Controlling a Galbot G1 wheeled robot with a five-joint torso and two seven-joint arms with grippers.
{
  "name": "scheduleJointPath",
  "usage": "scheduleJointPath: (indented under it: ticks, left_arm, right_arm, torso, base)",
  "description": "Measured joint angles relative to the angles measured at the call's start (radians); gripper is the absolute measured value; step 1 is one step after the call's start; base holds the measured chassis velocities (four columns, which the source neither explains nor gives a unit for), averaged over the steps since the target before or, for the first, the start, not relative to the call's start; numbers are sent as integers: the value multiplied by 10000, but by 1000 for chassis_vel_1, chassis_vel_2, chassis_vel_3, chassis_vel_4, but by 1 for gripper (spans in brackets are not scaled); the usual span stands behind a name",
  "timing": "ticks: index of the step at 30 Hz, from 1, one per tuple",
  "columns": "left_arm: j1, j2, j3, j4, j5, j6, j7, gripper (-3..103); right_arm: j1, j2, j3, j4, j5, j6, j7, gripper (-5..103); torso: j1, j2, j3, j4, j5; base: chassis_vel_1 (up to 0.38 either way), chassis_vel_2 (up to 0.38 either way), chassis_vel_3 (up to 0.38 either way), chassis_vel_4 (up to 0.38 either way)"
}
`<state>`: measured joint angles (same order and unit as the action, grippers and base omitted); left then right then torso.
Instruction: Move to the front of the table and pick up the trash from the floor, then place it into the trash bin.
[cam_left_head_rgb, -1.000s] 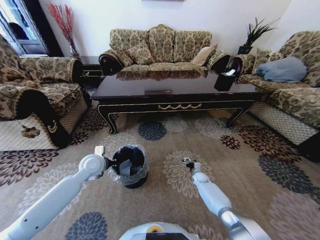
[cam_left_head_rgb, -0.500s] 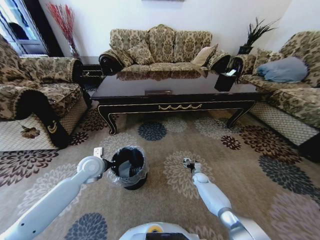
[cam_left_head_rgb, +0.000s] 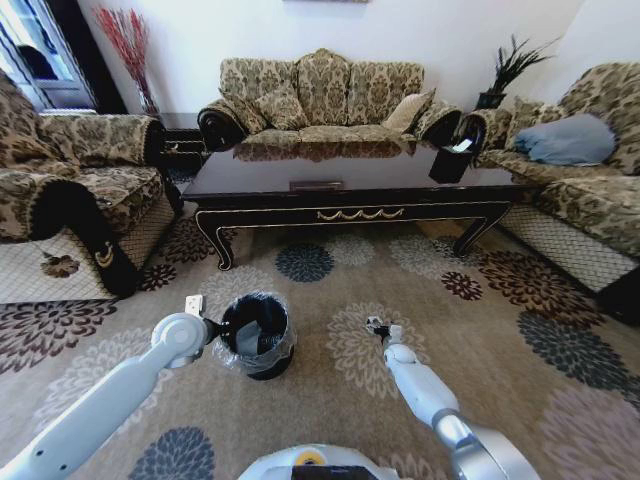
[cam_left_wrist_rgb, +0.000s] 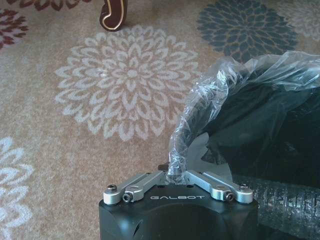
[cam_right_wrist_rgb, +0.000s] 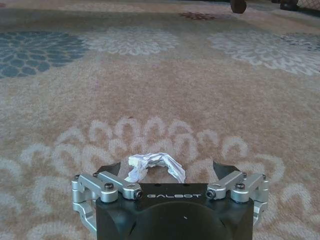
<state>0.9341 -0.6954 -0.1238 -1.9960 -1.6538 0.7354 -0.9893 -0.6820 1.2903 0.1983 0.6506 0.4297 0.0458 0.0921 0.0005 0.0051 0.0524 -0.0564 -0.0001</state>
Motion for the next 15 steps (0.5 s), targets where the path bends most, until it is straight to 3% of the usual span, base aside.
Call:
scheduleJointPath:
  ticks: [15]
  left_arm:
    - [-18,20,25,76,3,0,19,0]
  right_arm:
    - [696,213,12,-1254,-590,215,-265,101]
  torso:
    - [0,0,0,1,0]
  base:
    - [0,0,0,0]
